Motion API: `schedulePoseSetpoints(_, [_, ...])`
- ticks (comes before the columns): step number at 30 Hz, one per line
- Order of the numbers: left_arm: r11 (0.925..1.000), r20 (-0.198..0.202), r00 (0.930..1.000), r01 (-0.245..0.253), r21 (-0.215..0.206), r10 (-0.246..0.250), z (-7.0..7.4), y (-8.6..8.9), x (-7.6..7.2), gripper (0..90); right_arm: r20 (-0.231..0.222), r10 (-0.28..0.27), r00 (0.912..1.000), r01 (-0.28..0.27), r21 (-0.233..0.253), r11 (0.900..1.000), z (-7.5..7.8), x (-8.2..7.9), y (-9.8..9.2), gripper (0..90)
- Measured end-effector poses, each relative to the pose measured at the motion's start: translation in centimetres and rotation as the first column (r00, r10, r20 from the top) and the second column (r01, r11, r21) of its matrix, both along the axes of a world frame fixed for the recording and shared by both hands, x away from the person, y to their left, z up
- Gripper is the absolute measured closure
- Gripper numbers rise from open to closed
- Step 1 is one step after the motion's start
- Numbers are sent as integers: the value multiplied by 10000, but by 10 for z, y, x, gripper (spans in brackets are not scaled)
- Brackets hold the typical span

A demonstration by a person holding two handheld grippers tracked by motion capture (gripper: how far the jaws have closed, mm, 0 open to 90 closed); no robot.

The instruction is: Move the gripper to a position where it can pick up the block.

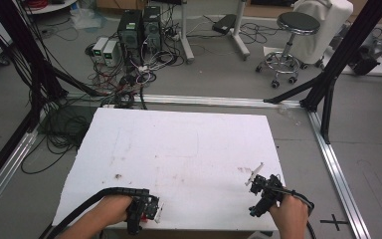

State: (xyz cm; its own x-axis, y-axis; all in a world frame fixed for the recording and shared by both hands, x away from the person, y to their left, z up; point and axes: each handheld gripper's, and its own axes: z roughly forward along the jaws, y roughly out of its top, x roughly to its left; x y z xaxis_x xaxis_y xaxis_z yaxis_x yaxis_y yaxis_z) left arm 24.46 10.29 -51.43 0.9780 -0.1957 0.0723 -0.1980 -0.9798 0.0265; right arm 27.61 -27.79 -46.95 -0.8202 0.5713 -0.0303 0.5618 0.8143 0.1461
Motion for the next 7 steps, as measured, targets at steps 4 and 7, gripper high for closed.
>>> schedulePoseSetpoints(4, [9999,-67,9999,-105,-40,105,1,0,-1,188,-27,15,10000,-15,7,10000,0,0,1,78])
schedulePoseSetpoints(7, [10000,-85,9999,-91,11,91,2,0,-2,188,22,40,10000,-40,-5,10000,0,1,1,78])
